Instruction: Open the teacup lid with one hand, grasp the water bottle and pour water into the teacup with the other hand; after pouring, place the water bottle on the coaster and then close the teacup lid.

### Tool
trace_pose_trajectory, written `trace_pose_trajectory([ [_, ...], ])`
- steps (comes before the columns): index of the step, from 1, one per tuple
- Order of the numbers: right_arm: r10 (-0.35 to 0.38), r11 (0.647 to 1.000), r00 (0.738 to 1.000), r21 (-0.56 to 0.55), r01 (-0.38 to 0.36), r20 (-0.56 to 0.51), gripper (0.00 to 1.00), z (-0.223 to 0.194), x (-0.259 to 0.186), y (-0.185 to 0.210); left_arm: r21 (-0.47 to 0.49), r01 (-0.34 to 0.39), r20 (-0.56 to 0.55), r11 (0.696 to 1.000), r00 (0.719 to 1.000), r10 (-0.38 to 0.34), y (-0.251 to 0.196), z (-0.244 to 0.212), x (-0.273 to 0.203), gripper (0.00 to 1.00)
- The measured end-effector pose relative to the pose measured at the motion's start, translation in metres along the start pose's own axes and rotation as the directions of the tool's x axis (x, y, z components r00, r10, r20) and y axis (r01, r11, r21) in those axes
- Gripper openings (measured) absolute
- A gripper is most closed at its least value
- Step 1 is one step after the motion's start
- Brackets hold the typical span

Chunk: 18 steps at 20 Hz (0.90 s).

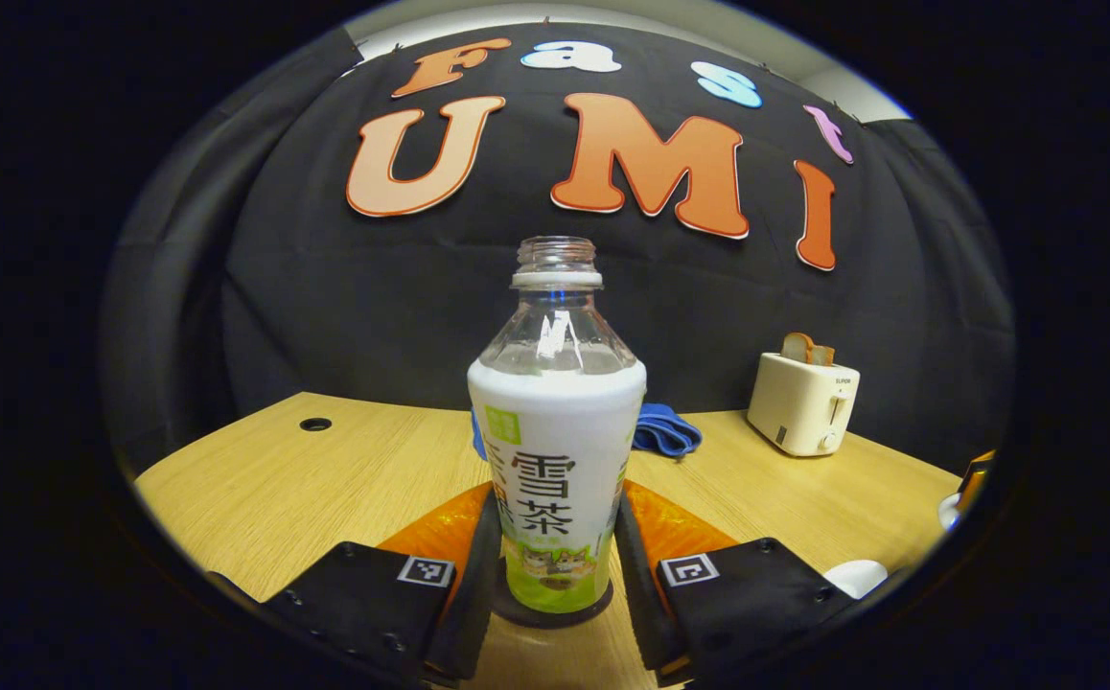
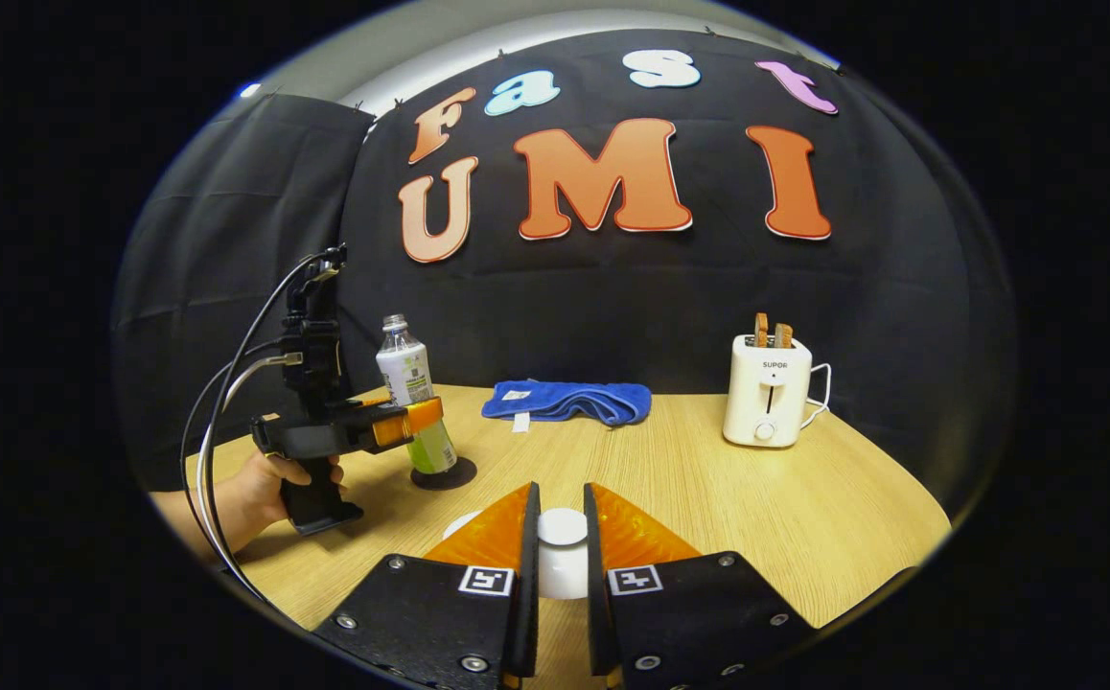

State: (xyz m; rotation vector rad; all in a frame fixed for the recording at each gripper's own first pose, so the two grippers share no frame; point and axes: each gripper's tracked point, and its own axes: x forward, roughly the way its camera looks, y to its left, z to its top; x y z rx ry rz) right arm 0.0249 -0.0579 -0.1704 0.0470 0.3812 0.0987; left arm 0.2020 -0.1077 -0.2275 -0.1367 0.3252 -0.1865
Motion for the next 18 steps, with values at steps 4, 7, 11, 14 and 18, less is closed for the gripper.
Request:
trace_pose_trajectory([
  [4,0.003,1.000,1.000,-0.005,-0.003,-0.007,0.22,-0.002,0.001,0.002,0.039,0.002,-0.031,0.999,1.000,-0.001,-0.002,-0.009,0.010,0.63],
  [7,0.004,1.000,1.000,-0.004,-0.004,-0.007,0.22,-0.002,0.001,0.003,0.051,-0.014,-0.052,0.999,0.999,0.017,0.003,-0.017,0.014,0.63],
  [11,0.007,1.000,1.000,-0.004,-0.007,-0.012,0.22,-0.004,0.003,0.003,0.058,-0.004,-0.057,0.998,0.998,0.008,0.003,-0.018,0.017,0.63],
  [14,0.011,1.000,1.000,0.001,-0.011,-0.021,0.22,-0.008,0.005,0.005,0.038,0.016,-0.050,0.999,0.999,-0.014,0.001,-0.016,0.016,0.70],
  [18,0.024,1.000,1.000,0.002,-0.024,-0.011,0.22,-0.005,0.007,0.011,0.049,-0.010,-0.068,0.999,0.998,0.014,0.006,-0.015,0.007,0.90],
])
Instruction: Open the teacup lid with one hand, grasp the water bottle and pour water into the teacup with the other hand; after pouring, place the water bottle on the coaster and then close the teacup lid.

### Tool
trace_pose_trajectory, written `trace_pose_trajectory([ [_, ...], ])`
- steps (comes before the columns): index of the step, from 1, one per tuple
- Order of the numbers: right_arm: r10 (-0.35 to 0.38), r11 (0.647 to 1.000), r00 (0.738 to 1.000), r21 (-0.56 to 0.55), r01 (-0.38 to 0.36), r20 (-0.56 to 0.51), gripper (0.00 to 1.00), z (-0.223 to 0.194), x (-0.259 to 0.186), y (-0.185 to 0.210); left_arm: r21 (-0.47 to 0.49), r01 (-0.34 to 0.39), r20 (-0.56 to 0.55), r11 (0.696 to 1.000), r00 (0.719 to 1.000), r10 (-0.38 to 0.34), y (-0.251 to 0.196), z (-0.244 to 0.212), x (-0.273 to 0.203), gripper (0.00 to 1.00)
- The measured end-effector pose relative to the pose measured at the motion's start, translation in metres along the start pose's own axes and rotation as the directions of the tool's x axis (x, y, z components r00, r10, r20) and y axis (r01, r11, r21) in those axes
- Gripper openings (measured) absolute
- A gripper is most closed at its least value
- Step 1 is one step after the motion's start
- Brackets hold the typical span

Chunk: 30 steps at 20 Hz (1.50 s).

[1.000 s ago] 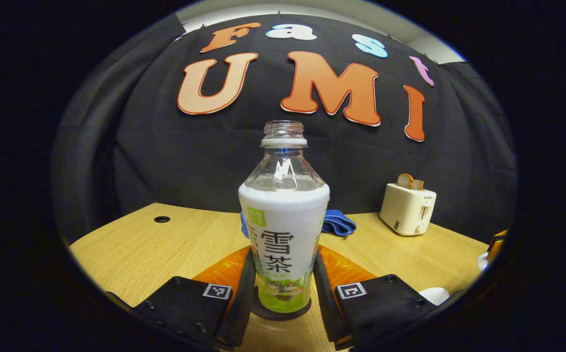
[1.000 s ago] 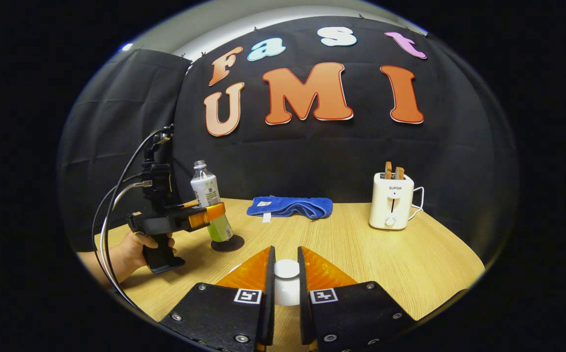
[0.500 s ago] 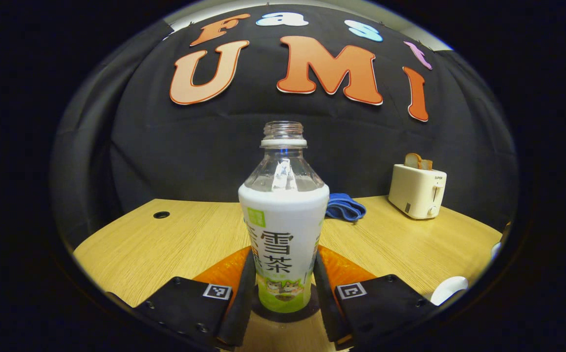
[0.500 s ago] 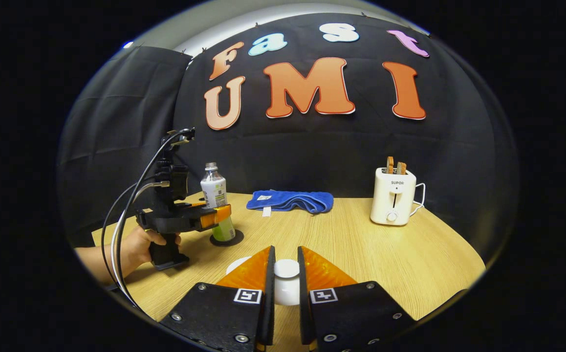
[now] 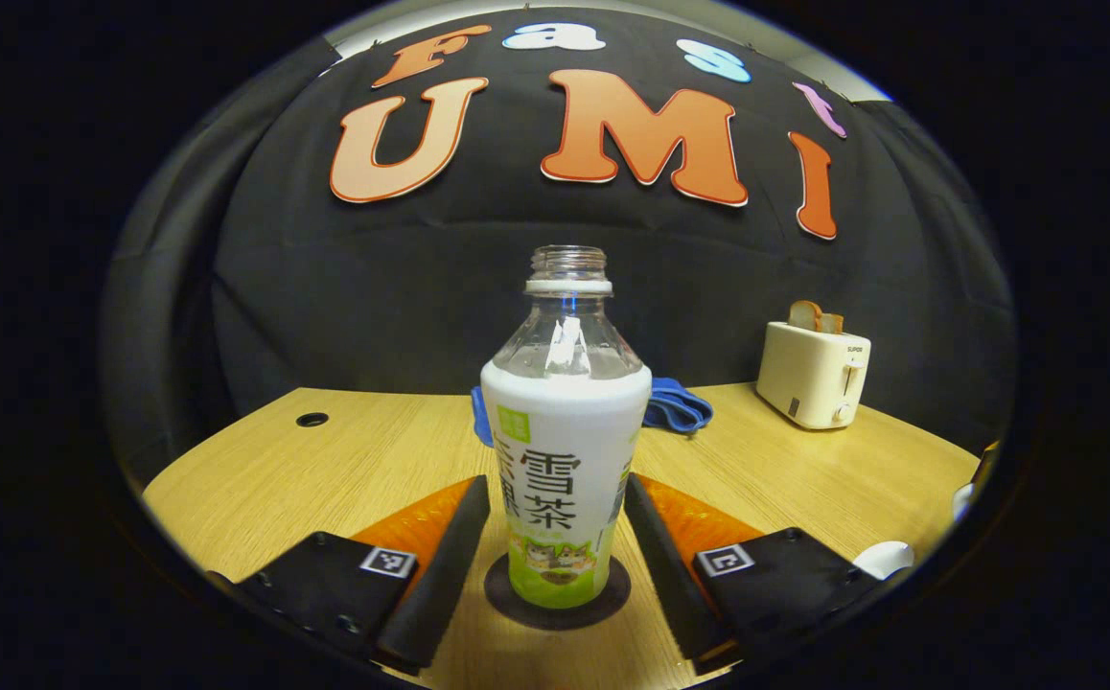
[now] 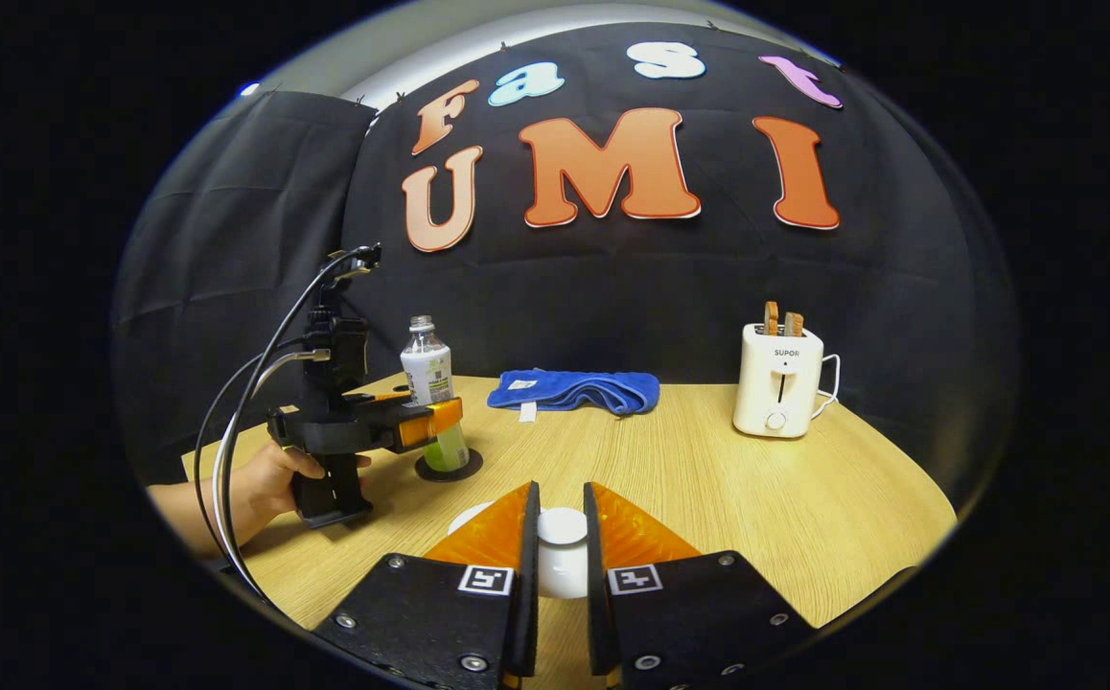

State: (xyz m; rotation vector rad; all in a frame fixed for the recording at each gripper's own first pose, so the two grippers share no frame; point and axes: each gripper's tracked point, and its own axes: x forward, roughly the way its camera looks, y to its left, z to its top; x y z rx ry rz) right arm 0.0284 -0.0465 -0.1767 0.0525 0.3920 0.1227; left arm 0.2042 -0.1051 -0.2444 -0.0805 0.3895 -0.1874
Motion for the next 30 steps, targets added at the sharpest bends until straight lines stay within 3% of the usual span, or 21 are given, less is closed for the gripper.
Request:
trace_pose_trajectory([
  [2,0.002,1.000,1.000,-0.002,-0.002,0.006,0.22,0.001,0.001,0.000,-0.017,0.009,0.007,1.000,1.000,-0.008,-0.005,0.005,-0.008,0.99],
  [13,0.054,0.999,0.998,0.001,-0.054,0.011,0.22,0.003,0.018,0.022,-0.011,0.013,0.088,1.000,0.996,-0.012,-0.018,0.037,-0.075,0.97],
  [19,0.052,0.998,0.998,-0.030,-0.053,-0.030,0.22,-0.013,0.038,0.028,0.072,-0.076,0.136,0.995,0.989,0.065,-0.002,0.053,-0.104,0.98],
  [30,0.034,0.998,0.997,-0.051,-0.038,-0.073,0.22,-0.035,0.059,0.039,0.092,-0.155,0.252,0.984,0.959,0.127,0.017,0.080,-0.138,0.98],
])
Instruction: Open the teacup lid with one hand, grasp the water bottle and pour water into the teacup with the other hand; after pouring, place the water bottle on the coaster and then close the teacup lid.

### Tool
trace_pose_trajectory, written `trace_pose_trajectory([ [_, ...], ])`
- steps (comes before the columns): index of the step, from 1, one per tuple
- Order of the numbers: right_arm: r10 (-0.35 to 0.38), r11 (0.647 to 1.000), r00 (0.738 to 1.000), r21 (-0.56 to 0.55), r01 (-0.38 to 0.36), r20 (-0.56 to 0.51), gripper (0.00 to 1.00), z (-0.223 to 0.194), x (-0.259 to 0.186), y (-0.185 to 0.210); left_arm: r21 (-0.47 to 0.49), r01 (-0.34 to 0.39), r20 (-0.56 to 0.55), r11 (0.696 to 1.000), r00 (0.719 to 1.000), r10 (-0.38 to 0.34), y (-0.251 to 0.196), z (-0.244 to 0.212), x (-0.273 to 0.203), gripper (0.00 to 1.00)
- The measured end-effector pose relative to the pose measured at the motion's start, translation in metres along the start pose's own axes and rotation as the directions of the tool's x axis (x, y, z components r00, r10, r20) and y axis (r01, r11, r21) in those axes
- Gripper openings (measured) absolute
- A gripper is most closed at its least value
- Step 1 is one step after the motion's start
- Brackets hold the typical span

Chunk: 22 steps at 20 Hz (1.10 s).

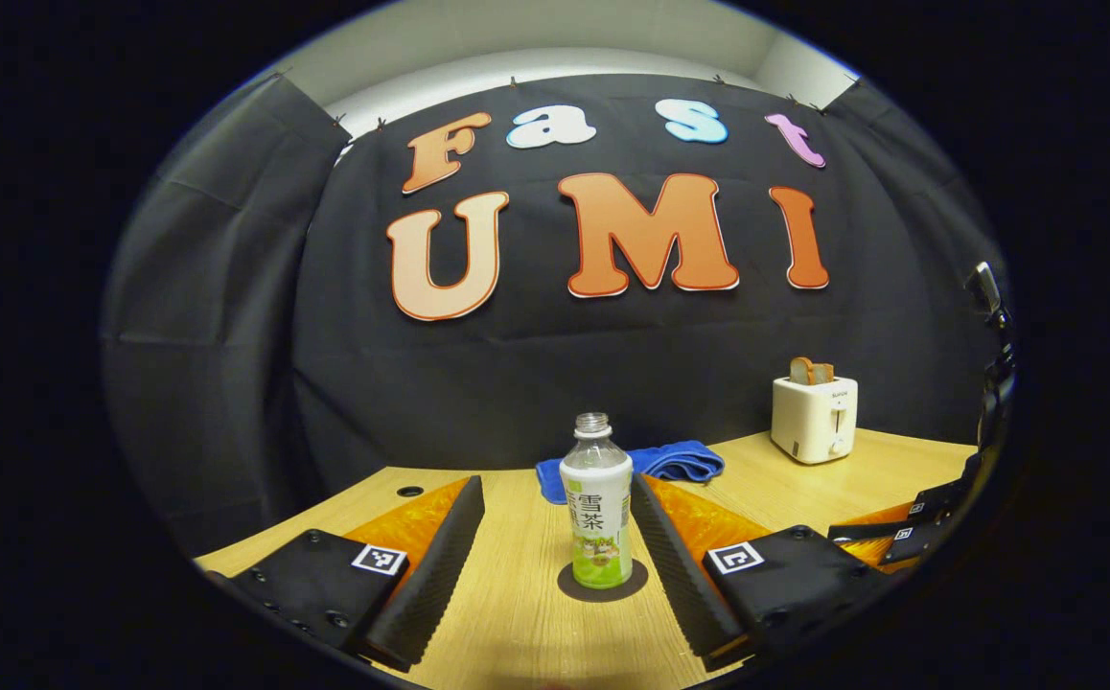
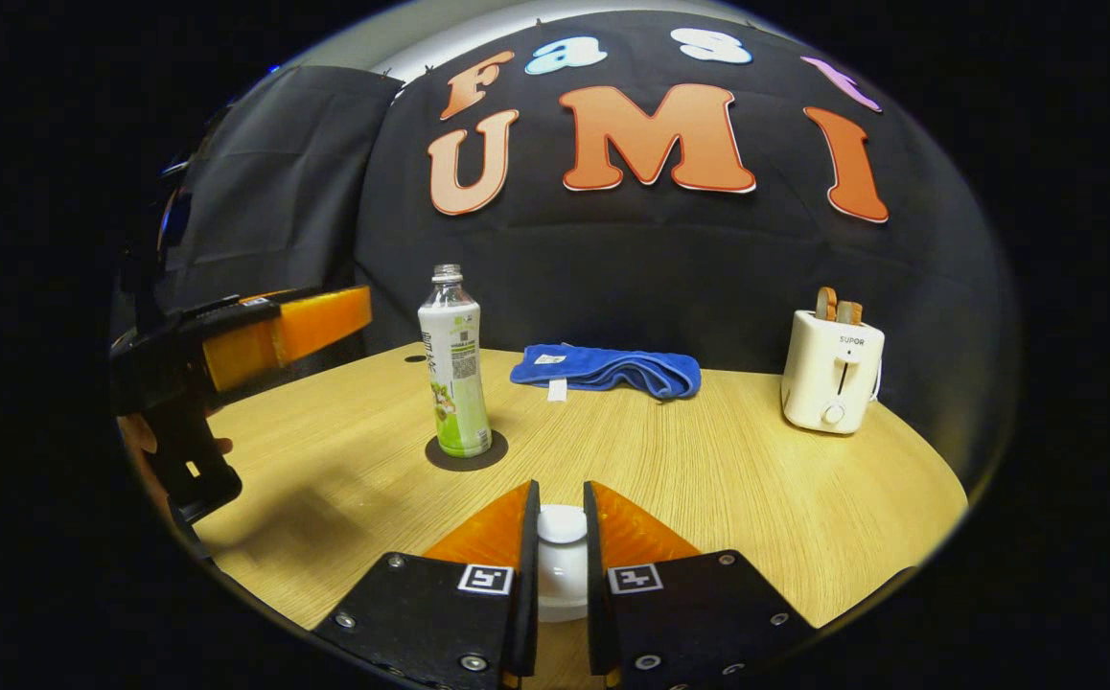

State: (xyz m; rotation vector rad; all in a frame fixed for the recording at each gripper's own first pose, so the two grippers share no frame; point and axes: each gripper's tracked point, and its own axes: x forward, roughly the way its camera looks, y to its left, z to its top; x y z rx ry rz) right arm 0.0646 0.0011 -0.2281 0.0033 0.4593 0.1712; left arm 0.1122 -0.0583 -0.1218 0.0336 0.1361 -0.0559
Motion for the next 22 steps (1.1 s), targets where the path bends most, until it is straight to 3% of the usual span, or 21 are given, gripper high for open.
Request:
trace_pose_trajectory([
  [12,0.006,1.000,1.000,-0.002,-0.006,0.009,0.25,-0.005,0.005,0.005,-0.012,-0.012,0.046,1.000,0.999,0.012,0.010,0.013,-0.010,0.98],
  [13,0.007,1.000,1.000,-0.001,-0.007,0.010,0.22,-0.005,0.005,0.004,-0.019,-0.008,0.050,1.000,0.999,0.009,0.011,0.015,-0.011,0.98],
  [17,0.031,1.000,0.999,-0.006,-0.031,0.017,0.36,-0.003,0.001,0.011,-0.064,0.042,0.042,0.997,0.998,-0.039,0.005,0.024,-0.020,0.98],
  [18,0.047,0.999,0.998,-0.015,-0.046,0.029,0.48,0.000,-0.002,0.016,-0.071,0.053,0.032,0.996,0.998,-0.051,0.005,0.024,-0.023,0.96],
  [21,0.051,0.997,0.996,-0.055,-0.047,0.070,0.72,0.013,-0.012,0.020,-0.103,0.078,0.032,0.992,0.997,-0.075,0.006,0.032,-0.033,0.99],
  [22,0.047,0.997,0.995,-0.062,-0.042,0.089,0.75,0.019,-0.016,0.020,-0.113,0.080,0.034,0.990,0.996,-0.077,0.008,0.033,-0.036,0.96],
])
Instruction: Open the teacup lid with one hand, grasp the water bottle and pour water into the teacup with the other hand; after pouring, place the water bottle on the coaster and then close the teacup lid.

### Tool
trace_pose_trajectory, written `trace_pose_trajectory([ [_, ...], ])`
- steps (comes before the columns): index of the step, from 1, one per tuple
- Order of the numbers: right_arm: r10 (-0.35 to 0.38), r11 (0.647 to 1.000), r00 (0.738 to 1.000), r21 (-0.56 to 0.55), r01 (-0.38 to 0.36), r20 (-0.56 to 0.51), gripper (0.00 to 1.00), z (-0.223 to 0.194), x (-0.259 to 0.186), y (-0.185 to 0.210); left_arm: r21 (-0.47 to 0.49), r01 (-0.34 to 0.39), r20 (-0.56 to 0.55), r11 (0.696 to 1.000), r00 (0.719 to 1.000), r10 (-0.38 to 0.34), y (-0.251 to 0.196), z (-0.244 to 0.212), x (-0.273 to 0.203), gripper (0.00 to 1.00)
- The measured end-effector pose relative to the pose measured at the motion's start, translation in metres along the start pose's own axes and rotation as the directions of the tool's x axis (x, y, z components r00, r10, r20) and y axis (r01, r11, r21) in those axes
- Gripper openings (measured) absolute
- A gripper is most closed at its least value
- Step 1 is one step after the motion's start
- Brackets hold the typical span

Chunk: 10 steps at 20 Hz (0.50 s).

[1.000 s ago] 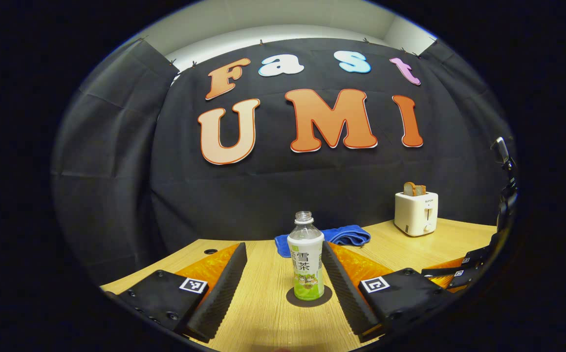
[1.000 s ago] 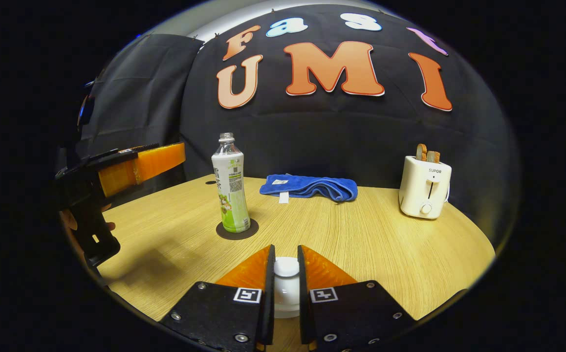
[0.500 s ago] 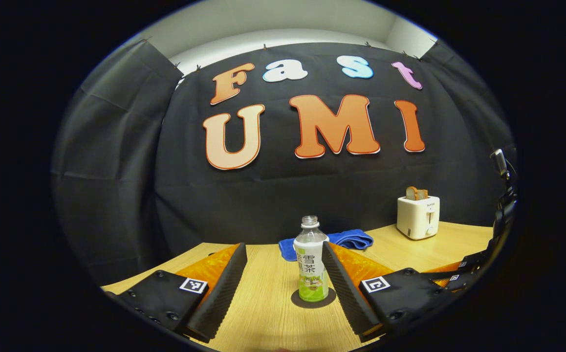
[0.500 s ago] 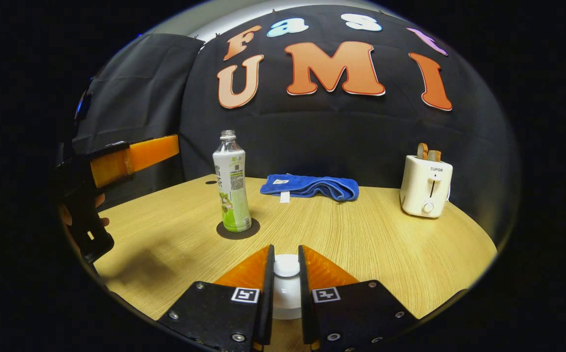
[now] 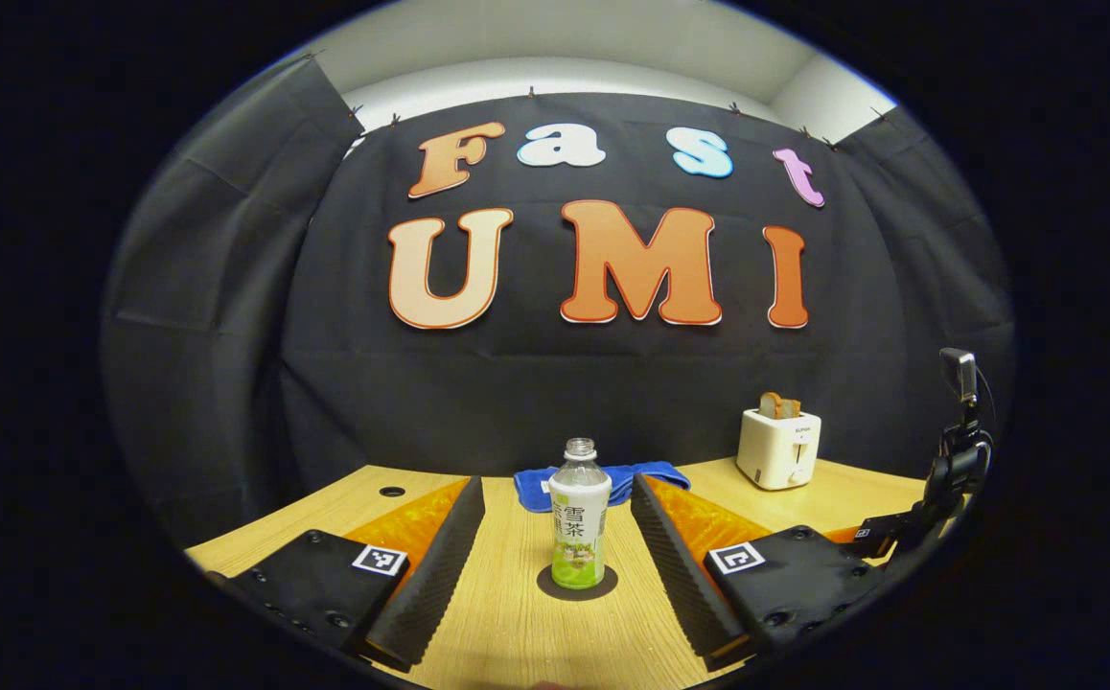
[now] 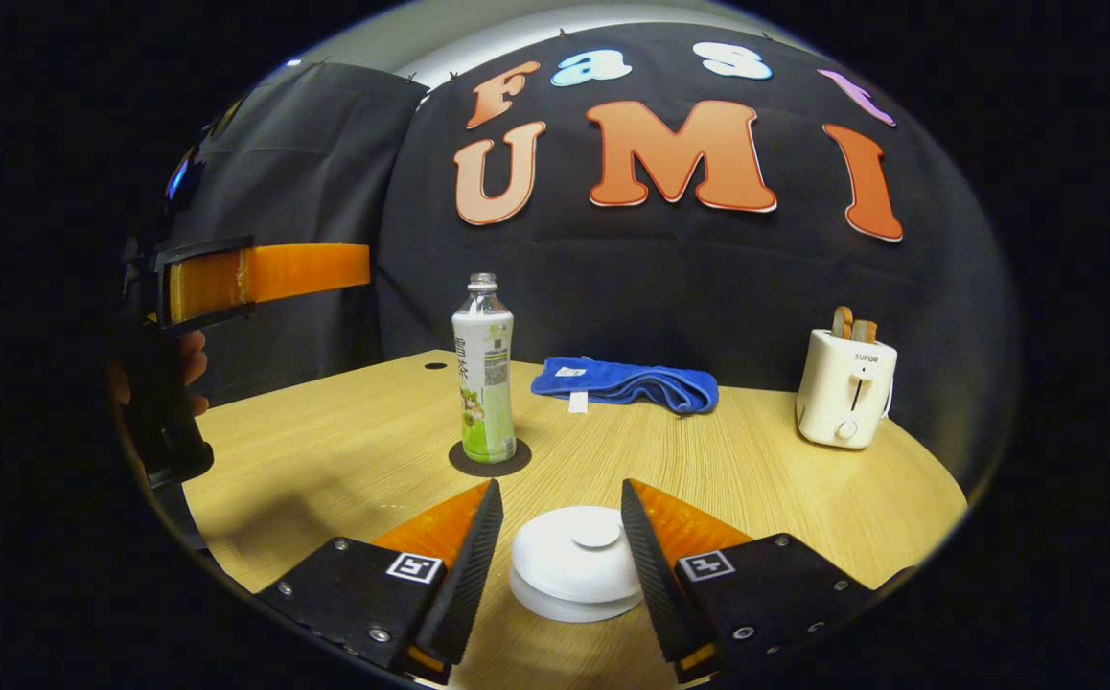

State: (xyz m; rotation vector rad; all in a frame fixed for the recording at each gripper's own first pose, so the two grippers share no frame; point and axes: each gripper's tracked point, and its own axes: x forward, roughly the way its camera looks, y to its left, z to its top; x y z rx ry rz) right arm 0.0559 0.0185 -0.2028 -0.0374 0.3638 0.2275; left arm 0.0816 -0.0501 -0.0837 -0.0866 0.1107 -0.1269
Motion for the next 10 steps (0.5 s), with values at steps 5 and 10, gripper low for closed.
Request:
trace_pose_trajectory([
  [5,-0.061,0.997,0.994,0.056,0.056,0.096,0.85,0.046,-0.021,-0.016,-0.002,-0.031,0.002,1.000,1.000,0.031,0.018,0.008,-0.016,0.99],
  [10,-0.110,0.992,0.981,0.077,0.099,0.162,0.88,0.088,-0.049,-0.022,0.005,-0.050,-0.009,0.999,0.999,0.050,0.029,0.020,-0.040,0.98],
])
